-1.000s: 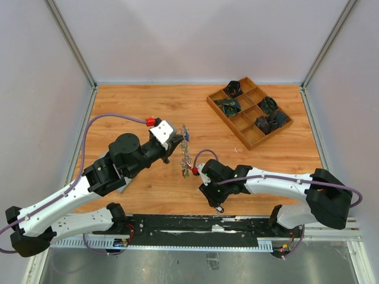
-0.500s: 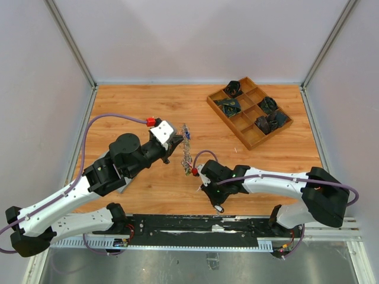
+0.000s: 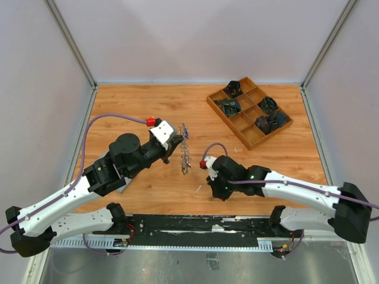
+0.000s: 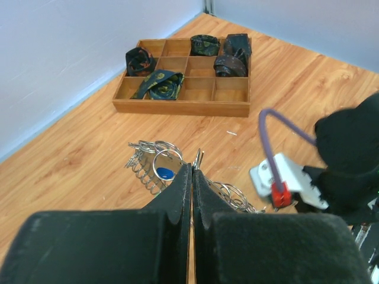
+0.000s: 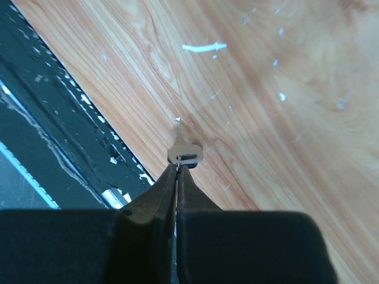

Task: Put the keys on the keyring

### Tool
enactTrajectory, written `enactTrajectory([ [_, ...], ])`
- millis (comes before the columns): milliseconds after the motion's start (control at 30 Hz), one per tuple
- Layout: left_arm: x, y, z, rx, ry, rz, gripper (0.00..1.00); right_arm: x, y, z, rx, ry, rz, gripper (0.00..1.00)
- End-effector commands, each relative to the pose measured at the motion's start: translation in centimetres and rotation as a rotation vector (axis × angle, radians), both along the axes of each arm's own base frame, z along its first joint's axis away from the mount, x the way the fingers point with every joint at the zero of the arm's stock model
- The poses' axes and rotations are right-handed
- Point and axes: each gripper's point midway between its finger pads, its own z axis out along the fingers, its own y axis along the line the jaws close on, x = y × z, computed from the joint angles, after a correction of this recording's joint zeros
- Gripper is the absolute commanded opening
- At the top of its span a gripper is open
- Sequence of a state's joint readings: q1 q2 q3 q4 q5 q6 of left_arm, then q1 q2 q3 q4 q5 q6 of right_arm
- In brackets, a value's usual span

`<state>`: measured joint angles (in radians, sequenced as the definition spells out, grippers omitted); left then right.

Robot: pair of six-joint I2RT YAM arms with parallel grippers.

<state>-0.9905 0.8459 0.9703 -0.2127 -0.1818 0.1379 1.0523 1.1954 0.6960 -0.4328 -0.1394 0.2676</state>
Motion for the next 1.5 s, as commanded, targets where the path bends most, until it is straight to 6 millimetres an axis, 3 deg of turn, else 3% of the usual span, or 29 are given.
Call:
enactTrajectory([
  [0, 0.0, -0.1, 3.0, -0.088, -0.063, -0.003, 0.0, 2.1, -0.3, 5.0, 0.088, -0.146, -0.02, 0.01],
  [200, 0.1, -0.5, 3.0, -0.077, -0.072, -0.018, 0.01, 3.7, 0.3, 13.5, 0.251, -0.338, 0.017, 0.01],
  [400, -0.9, -2.3, 2.9, -0.048, -0.078, -0.132, 0.01, 4.6, 1.4, 22.2, 0.398, -0.465, 0.028, 0.0],
  [633, -1.9, -3.5, 3.0, -0.031, -0.09, -0.222, 0.0, 5.5, 2.3, 28.9, 0.564, -0.572, -0.011, 0.0],
  [767, -2.2, -3.7, 3.2, -0.037, -0.094, -0.24, 0.01, 6.3, 2.4, 29.7, 0.582, -0.606, -0.05, 0.0],
  [900, -2.6, -3.8, 3.5, -0.044, -0.097, -0.26, 0.01, 6.8, 3.0, 29.0, 0.555, -0.597, -0.048, 0.01],
  [1467, -2.7, -3.8, 3.6, -0.049, -0.091, -0.265, 0.01, 6.7, 4.7, 29.2, 0.597, -0.578, -0.011, 0.0],
])
